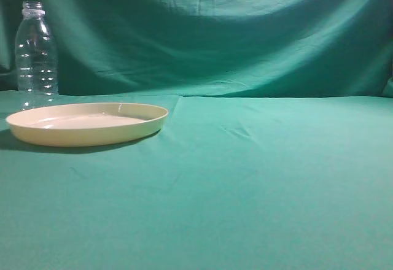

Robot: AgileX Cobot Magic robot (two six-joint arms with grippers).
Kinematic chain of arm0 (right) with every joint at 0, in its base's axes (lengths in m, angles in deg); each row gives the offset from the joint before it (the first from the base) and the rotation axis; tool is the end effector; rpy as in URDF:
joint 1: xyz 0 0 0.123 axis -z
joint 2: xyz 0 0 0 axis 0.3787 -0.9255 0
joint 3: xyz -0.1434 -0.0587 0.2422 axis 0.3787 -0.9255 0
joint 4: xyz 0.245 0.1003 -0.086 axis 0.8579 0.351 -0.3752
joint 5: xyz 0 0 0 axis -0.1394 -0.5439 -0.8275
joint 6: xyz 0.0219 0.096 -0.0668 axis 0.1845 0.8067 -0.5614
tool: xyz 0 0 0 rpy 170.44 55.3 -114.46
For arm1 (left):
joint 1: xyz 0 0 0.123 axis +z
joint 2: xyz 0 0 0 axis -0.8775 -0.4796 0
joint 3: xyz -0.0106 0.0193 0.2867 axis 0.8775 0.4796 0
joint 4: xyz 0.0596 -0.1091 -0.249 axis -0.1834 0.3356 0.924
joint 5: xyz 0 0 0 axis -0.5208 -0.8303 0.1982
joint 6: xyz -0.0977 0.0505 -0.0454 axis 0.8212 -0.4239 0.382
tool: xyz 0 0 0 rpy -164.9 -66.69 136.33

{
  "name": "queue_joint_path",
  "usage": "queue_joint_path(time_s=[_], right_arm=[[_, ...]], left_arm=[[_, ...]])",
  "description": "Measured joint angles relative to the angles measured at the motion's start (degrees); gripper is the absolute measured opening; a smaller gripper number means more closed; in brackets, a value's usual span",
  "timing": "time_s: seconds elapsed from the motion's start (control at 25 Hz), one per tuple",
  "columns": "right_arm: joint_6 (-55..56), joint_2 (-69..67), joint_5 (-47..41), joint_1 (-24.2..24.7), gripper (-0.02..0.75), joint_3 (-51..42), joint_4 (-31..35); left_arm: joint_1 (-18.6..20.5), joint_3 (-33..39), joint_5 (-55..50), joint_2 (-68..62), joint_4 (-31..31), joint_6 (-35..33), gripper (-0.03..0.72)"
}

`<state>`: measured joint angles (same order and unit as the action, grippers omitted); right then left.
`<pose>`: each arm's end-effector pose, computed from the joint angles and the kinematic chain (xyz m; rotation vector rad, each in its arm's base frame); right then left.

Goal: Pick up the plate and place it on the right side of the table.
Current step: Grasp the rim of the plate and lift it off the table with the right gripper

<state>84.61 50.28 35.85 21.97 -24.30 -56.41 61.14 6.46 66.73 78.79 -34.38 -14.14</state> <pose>0.1077 0.0038 0.1777 0.0809 1.7346 0.1167 0.1044 0.0018 0.1692 0.1682 1.8271 0.1512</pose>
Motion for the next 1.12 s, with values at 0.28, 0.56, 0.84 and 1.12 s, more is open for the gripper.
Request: queue_joint_path(time_s=[0.28,0.56,0.84,1.12], right_arm=[[1.61,0.00,12.83,-1.84,0.000,0.73,5.64],[1.15,-13.52,-2.51,-4.91,0.000,11.24,6.21],[1.02,-38.83,-13.34,-5.03,0.000,22.44,12.39],[-10.74,-57.55,-23.18,-6.88,0.000,37.61,14.01]], left_arm=[[0.00,0.00,0.00,0.00,0.00,0.00,0.000],[0.00,0.00,0.00,0.00,0.00,0.00,0.000],[0.00,0.00,0.00,0.00,0.00,0.00,0.000],[0.00,0.00,0.00,0.00,0.00,0.00,0.000]])
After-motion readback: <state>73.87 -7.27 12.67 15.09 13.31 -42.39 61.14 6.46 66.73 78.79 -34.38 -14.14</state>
